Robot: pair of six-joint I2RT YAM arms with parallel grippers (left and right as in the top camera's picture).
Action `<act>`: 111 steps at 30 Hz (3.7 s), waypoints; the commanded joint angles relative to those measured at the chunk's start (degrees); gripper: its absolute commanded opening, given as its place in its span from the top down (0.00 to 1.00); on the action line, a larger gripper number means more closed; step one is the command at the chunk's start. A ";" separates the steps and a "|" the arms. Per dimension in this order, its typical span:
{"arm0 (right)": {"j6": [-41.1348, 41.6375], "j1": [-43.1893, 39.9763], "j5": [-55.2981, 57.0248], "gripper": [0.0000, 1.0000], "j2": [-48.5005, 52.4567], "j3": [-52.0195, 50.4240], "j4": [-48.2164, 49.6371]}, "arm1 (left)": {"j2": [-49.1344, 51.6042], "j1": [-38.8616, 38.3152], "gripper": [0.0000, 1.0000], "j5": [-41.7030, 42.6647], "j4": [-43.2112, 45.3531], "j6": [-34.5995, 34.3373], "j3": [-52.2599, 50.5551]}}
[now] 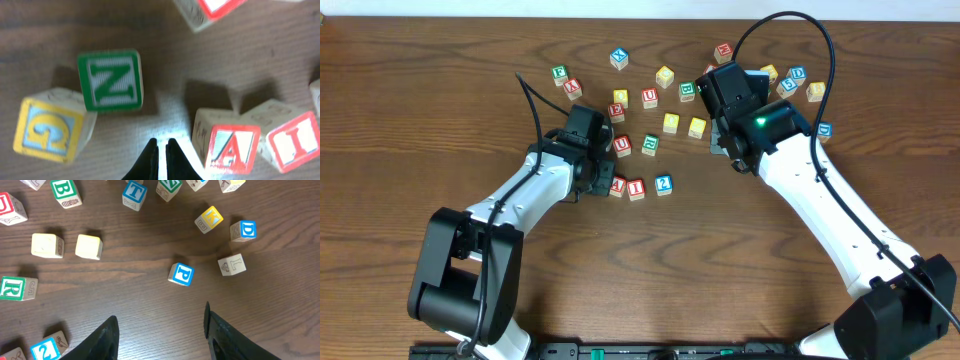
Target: Spell out AI2
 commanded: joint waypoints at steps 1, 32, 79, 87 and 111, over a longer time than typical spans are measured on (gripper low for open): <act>0.90 -0.48 0.66 0.50 0.04 0.57 -0.20 | 0.42 -0.04 0.92 0.81 -0.79 0.52 -0.59; 0.87 -0.50 0.70 0.51 0.04 0.57 -0.02 | 0.42 -5.86 0.92 6.29 -1.81 0.96 -0.59; 5.62 6.80 -8.90 0.59 1.44 -23.43 25.94 | 0.42 -5.81 0.92 4.61 -0.92 0.96 -0.59; 6.45 0.35 -5.53 0.58 1.44 -23.43 26.99 | 0.42 -5.81 0.92 4.61 -0.44 0.98 -0.59; 6.43 -3.45 -6.84 0.60 1.44 -23.43 26.95 | 0.42 -5.81 0.93 5.27 1.07 2.05 -0.59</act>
